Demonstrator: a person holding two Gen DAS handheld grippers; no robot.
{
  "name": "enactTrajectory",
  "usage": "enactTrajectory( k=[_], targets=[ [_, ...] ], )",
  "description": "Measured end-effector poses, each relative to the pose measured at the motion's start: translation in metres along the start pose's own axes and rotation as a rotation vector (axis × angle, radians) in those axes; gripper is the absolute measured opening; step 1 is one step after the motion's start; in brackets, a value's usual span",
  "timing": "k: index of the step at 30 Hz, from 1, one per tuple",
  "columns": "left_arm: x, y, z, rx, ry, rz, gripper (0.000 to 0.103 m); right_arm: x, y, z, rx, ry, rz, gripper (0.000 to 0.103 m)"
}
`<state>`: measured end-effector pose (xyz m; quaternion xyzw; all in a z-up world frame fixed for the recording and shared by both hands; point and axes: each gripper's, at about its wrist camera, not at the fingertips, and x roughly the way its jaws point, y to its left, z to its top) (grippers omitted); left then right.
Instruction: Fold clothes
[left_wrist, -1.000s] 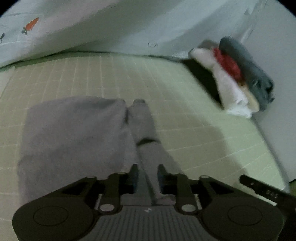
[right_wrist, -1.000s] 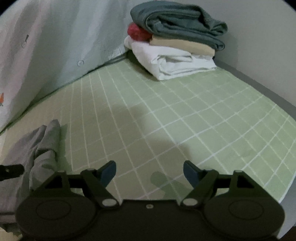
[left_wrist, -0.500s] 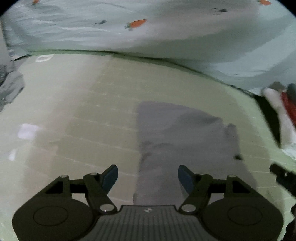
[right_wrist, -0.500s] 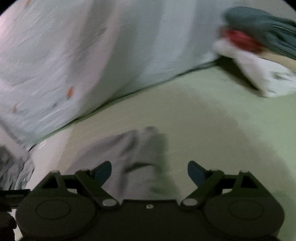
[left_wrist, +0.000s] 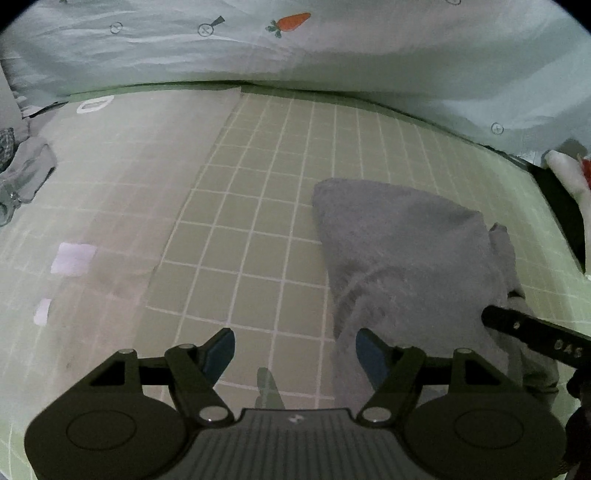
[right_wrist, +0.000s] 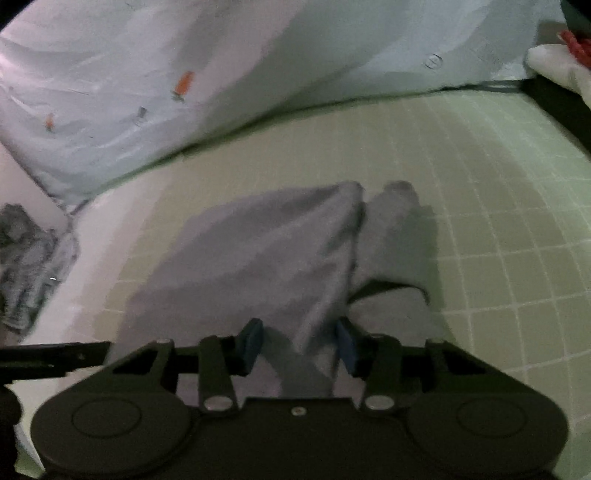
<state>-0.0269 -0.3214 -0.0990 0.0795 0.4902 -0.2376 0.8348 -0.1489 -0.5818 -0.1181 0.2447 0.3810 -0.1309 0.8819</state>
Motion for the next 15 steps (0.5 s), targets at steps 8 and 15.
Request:
enactTrajectory(
  k=[8, 15],
  targets=[
    [0.008, -0.005, -0.001, -0.005, 0.012, -0.003, 0.073, -0.011, -0.007, 0.009, -0.013, -0.005, 0.065, 0.029],
    [0.006, -0.007, -0.002, -0.041, -0.013, -0.016, 0.073, -0.039, -0.005, 0.023, -0.077, -0.049, 0.141, 0.009]
  ],
)
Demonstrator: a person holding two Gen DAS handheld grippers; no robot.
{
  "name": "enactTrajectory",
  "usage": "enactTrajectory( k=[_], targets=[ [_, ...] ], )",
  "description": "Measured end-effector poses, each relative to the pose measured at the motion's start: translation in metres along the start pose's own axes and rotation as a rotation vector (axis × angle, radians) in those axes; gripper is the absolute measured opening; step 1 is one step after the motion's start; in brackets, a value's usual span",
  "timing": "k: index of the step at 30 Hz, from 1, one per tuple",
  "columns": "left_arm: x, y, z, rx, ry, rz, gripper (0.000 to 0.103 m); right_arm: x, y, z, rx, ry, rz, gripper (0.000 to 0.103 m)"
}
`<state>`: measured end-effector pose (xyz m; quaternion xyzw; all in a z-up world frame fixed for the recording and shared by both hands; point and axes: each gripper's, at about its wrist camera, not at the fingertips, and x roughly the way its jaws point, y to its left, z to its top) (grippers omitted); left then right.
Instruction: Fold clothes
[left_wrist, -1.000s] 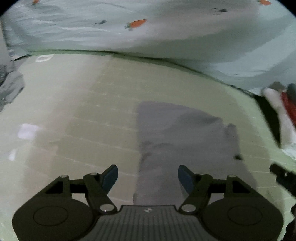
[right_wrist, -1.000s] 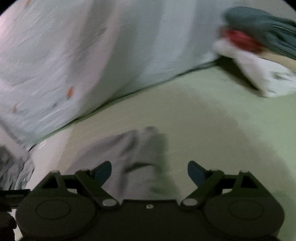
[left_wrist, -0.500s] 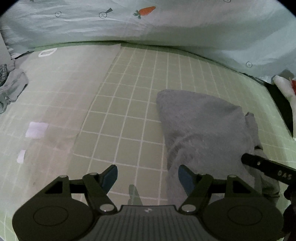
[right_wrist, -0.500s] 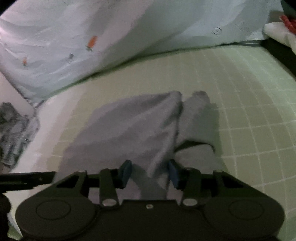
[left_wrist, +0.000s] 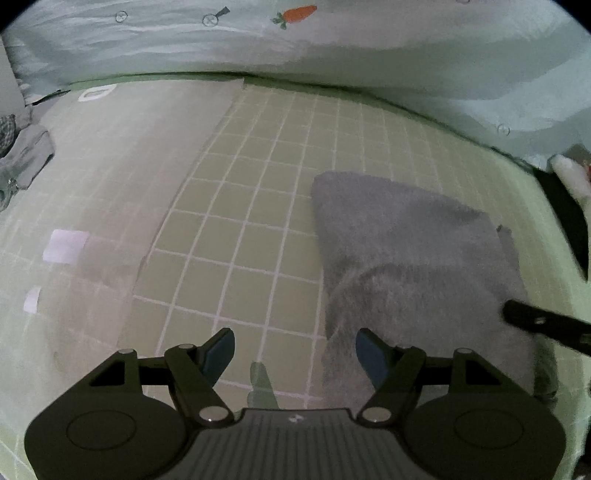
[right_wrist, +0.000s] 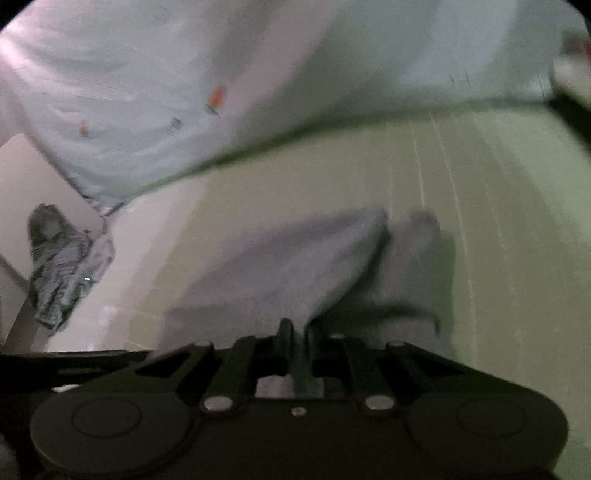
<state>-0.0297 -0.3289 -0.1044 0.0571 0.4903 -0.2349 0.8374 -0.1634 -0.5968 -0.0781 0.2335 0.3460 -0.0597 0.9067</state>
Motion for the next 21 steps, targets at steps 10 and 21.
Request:
enactTrajectory(
  k=[10, 21],
  targets=[
    [-0.007, -0.031, -0.003, 0.102, -0.036, -0.158, 0.081, -0.01, -0.047, -0.01, 0.136, 0.106, -0.149, 0.028],
    [0.024, -0.023, 0.01, 0.081, 0.045, -0.227, 0.091, 0.003, -0.069, -0.022, 0.342, 0.075, -0.083, 0.078]
  ],
)
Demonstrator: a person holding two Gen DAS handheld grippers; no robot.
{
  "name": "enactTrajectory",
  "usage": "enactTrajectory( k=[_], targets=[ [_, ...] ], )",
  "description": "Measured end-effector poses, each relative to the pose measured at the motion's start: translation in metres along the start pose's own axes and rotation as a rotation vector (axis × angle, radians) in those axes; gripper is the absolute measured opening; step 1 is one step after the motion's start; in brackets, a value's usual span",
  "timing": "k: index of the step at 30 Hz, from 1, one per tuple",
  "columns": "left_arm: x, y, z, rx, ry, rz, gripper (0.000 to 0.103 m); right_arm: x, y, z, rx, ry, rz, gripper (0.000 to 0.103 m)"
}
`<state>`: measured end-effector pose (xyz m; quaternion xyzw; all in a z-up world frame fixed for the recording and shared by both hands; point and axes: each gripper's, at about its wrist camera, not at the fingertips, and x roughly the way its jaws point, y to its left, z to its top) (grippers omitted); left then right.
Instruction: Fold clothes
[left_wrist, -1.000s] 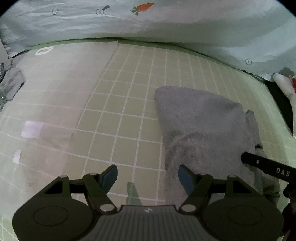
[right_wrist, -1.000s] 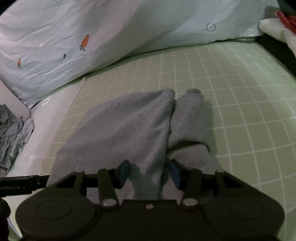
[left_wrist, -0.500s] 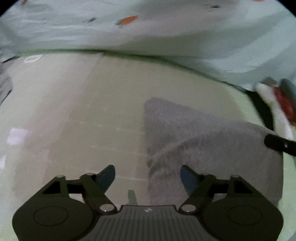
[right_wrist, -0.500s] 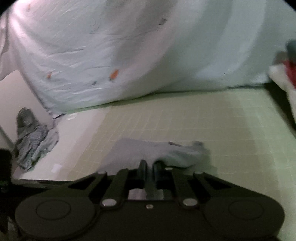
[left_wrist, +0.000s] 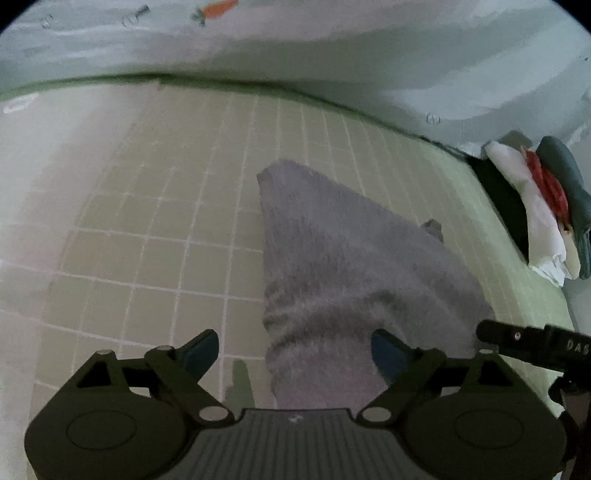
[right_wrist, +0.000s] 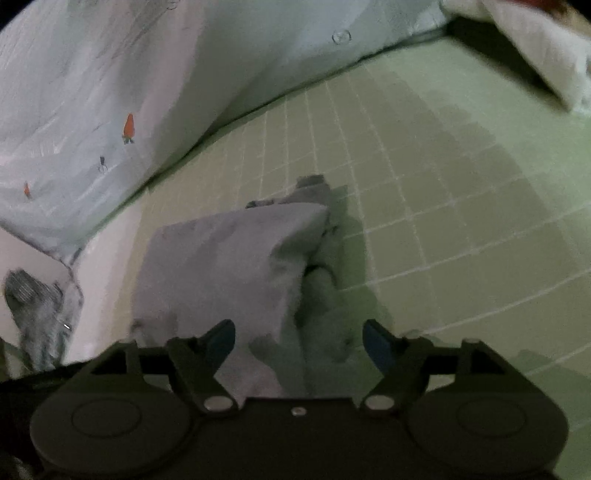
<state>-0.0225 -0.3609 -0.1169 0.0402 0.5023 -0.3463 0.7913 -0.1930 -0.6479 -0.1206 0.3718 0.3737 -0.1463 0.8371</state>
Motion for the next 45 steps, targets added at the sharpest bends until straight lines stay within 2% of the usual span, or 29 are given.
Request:
enactTrajectory(
  k=[7, 8, 9, 11, 12, 15, 18, 22, 26, 31, 33, 36, 41, 43, 45],
  targets=[
    [0.024, 0.008, 0.01, 0.081, 0.055, -0.122, 0.094, 0.02, 0.018, -0.013, 0.072, -0.003, -0.059, 0.083],
    [0.027, 0.012, 0.012, 0.068, 0.068, -0.151, 0.094, 0.023, 0.02, -0.015, 0.082, -0.003, -0.068, 0.077],
    [0.03, 0.015, 0.013, 0.05, 0.08, -0.182, 0.092, 0.026, 0.023, -0.017, 0.093, -0.003, -0.076, 0.055],
    [0.034, 0.021, 0.013, 0.009, 0.101, -0.259, 0.072, 0.027, 0.022, -0.021, 0.151, -0.006, -0.057, 0.03],
    [0.035, 0.023, 0.012, -0.012, 0.107, -0.31, 0.052, 0.025, 0.02, -0.023, 0.192, -0.023, -0.05, 0.027],
    [0.026, 0.022, 0.017, 0.003, 0.099, -0.396, 0.027, 0.011, 0.025, -0.029, 0.263, -0.083, -0.043, 0.022],
    [0.015, 0.017, 0.023, 0.035, 0.082, -0.47, 0.023, -0.012, 0.039, -0.032, 0.278, -0.14, -0.023, 0.021],
    [-0.006, -0.009, 0.031, 0.09, 0.034, -0.564, 0.023, -0.054, 0.061, -0.027, 0.184, -0.227, -0.068, 0.021],
    [-0.021, -0.056, 0.034, 0.143, 0.012, -0.636, 0.023, -0.1, 0.059, -0.02, 0.152, -0.33, -0.109, 0.021],
    [-0.04, -0.129, 0.031, 0.195, -0.037, -0.677, 0.023, -0.16, 0.023, -0.009, 0.166, -0.443, -0.107, 0.021],
    [-0.047, -0.163, 0.029, 0.223, -0.07, -0.677, 0.023, -0.183, 0.004, 0.01, 0.113, -0.476, -0.096, 0.021],
    [-0.057, -0.222, 0.025, 0.282, -0.162, -0.664, 0.023, -0.217, -0.025, 0.037, 0.033, -0.524, -0.079, 0.021],
    [-0.062, -0.315, 0.032, 0.288, -0.295, -0.68, 0.023, -0.274, -0.074, 0.084, -0.1, -0.603, -0.052, 0.021],
    [-0.061, -0.353, 0.041, 0.305, -0.349, -0.673, 0.023, -0.292, -0.094, 0.112, -0.144, -0.64, -0.047, 0.021],
    [-0.062, -0.384, 0.054, 0.287, -0.367, -0.664, 0.023, -0.31, -0.111, 0.141, -0.156, -0.672, -0.036, 0.021]
  ],
)
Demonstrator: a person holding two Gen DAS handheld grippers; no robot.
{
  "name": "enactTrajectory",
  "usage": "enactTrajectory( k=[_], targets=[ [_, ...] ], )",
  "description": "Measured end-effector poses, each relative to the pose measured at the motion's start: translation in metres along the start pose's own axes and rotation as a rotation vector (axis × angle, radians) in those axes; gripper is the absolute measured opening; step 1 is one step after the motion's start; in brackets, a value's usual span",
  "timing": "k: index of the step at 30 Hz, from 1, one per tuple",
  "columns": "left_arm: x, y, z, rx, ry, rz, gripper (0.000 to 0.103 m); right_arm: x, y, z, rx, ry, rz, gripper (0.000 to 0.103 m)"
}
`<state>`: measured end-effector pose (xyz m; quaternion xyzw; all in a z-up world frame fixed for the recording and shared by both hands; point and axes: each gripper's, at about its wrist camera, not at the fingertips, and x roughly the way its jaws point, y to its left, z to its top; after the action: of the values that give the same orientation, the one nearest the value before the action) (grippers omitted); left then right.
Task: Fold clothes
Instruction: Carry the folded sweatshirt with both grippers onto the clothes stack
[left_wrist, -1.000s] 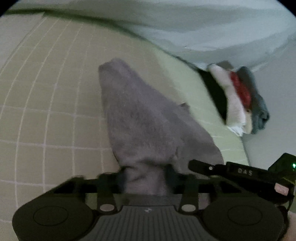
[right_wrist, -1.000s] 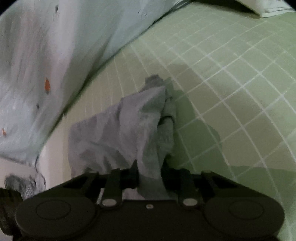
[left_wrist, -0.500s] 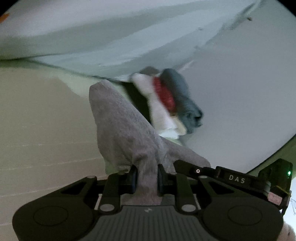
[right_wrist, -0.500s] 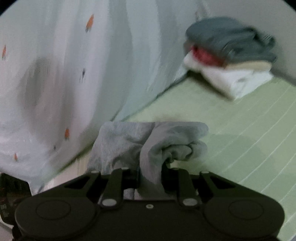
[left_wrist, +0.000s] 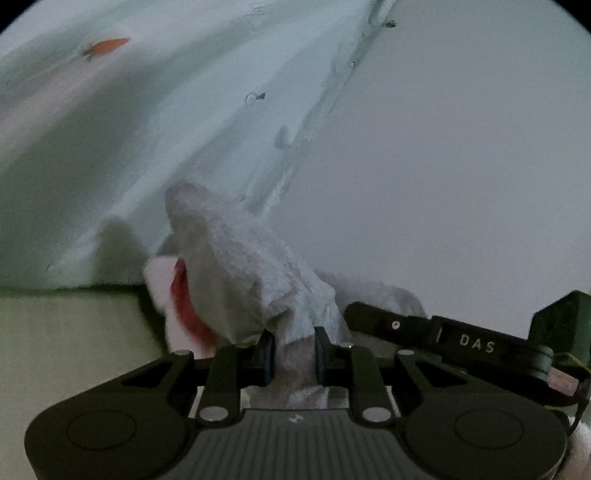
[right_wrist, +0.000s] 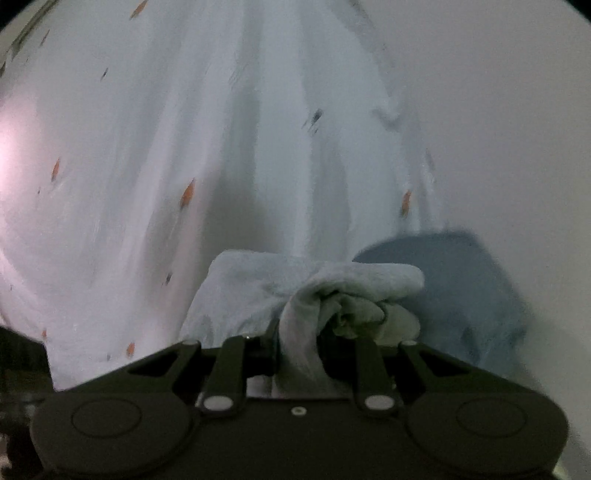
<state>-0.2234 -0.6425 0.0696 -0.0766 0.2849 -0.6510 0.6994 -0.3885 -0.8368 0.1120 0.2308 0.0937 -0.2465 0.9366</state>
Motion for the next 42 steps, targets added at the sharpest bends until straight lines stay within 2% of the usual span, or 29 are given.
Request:
enactTrajectory(
  k=[4, 7, 9, 11, 12, 13, 14, 15, 16, 18, 19, 20, 23, 25, 29, 33, 34, 37, 42],
  targets=[
    [0.041, -0.036, 0.037, 0.054, -0.05, 0.007, 0.023, 0.007, -0.023, 0.057, -0.074, -0.084, 0.001, 0.02],
    [0.076, -0.047, 0.062, 0.091, -0.082, 0.01, 0.023, 0.018, -0.044, 0.087, -0.111, -0.148, -0.024, 0.02],
    [0.1, -0.048, 0.075, 0.113, -0.089, 0.014, 0.024, 0.031, -0.057, 0.097, -0.113, -0.176, -0.037, 0.02],
    [0.128, -0.041, 0.082, 0.157, -0.086, 0.049, 0.03, 0.058, -0.074, 0.098, -0.121, -0.159, -0.079, 0.021],
    [0.14, -0.034, 0.081, 0.164, -0.072, 0.098, 0.038, 0.072, -0.083, 0.098, -0.126, -0.147, -0.103, 0.028],
    [0.148, -0.025, 0.079, 0.153, -0.049, 0.155, 0.044, 0.088, -0.089, 0.093, -0.129, -0.111, -0.165, 0.035],
    [0.157, -0.016, 0.076, 0.143, -0.025, 0.213, 0.045, 0.103, -0.096, 0.087, -0.134, -0.075, -0.226, 0.053],
    [0.166, -0.006, 0.074, 0.132, -0.002, 0.271, 0.045, 0.112, -0.099, 0.079, -0.156, -0.053, -0.279, 0.06],
    [0.175, 0.003, 0.071, 0.121, 0.022, 0.328, 0.045, 0.12, -0.101, 0.071, -0.175, -0.034, -0.326, 0.06],
    [0.183, 0.017, 0.062, 0.104, 0.04, 0.35, 0.051, 0.119, -0.104, 0.054, -0.16, -0.068, -0.321, 0.076],
    [0.185, 0.022, 0.057, 0.103, 0.044, 0.355, 0.058, 0.119, -0.105, 0.045, -0.151, -0.084, -0.317, 0.077],
    [0.186, 0.025, 0.049, 0.114, 0.049, 0.369, 0.061, 0.122, -0.107, 0.037, -0.137, -0.084, -0.298, 0.077],
    [0.19, 0.029, 0.03, 0.121, 0.087, 0.403, 0.068, 0.15, -0.117, 0.018, -0.097, 0.039, -0.302, 0.078],
    [0.183, 0.04, 0.023, 0.08, 0.093, 0.411, 0.081, 0.161, -0.122, 0.002, -0.086, 0.119, -0.318, 0.079],
    [0.165, 0.043, 0.022, 0.069, 0.071, 0.428, 0.089, 0.148, -0.115, -0.004, -0.094, 0.077, -0.331, 0.103],
    [0.144, 0.037, 0.019, 0.095, 0.034, 0.45, 0.101, 0.114, -0.108, -0.008, -0.066, 0.004, -0.342, 0.103],
    [0.138, 0.033, 0.018, 0.106, 0.024, 0.453, 0.101, 0.114, -0.102, -0.005, -0.059, -0.004, -0.343, 0.103],
    [0.114, 0.014, 0.007, 0.153, -0.017, 0.44, 0.102, 0.086, -0.088, -0.009, -0.068, -0.021, -0.418, 0.103],
    [0.08, -0.009, -0.026, 0.141, 0.006, 0.404, 0.103, 0.04, -0.069, -0.027, -0.057, -0.012, -0.404, 0.103]
  ],
)
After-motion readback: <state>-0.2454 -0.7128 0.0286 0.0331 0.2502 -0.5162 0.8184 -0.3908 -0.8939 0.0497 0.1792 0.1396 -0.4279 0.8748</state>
